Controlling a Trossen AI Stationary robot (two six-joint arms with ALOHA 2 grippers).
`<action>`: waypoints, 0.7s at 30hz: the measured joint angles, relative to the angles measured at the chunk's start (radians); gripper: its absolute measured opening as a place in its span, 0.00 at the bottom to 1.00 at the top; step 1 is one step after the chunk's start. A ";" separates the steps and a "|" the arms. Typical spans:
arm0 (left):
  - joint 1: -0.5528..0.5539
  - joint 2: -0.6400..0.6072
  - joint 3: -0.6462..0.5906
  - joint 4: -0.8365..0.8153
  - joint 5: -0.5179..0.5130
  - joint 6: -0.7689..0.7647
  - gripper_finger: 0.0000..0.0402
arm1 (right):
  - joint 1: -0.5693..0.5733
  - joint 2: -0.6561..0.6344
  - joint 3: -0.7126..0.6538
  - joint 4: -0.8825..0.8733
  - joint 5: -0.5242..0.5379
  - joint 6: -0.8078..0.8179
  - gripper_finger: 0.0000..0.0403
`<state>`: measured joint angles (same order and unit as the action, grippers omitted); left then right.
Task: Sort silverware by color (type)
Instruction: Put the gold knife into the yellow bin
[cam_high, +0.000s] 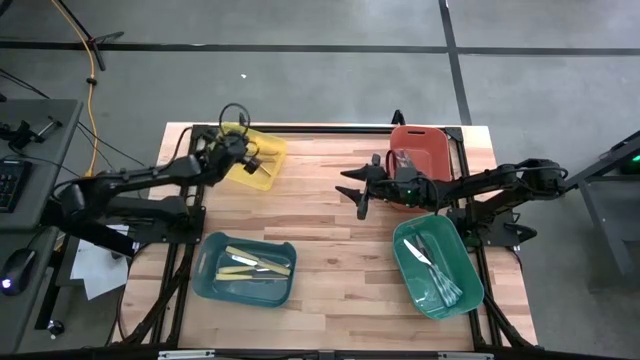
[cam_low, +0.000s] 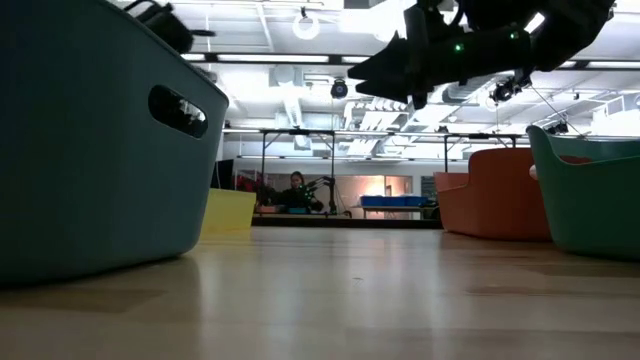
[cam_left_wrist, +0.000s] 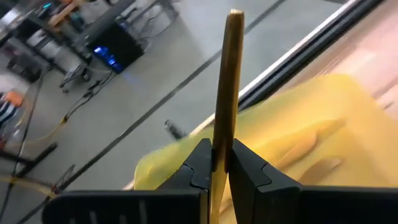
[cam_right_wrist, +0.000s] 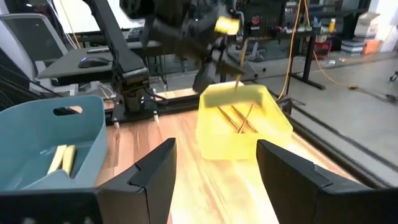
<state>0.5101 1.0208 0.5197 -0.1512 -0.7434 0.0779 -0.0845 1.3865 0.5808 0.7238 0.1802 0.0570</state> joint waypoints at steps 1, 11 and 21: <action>0.009 0.018 0.033 -0.016 0.025 0.027 0.04 | 0.000 0.000 0.000 -0.007 0.000 0.011 0.51; 0.070 0.226 0.446 -0.575 0.213 0.194 0.04 | 0.000 0.000 0.000 -0.062 0.000 0.015 0.51; 0.159 0.474 0.520 -0.719 0.358 0.223 0.04 | 0.000 0.000 0.000 -0.063 0.000 0.059 0.51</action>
<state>0.6687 1.4951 1.0401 -0.8697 -0.3858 0.3006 -0.0845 1.3865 0.5808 0.6613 0.1802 0.1158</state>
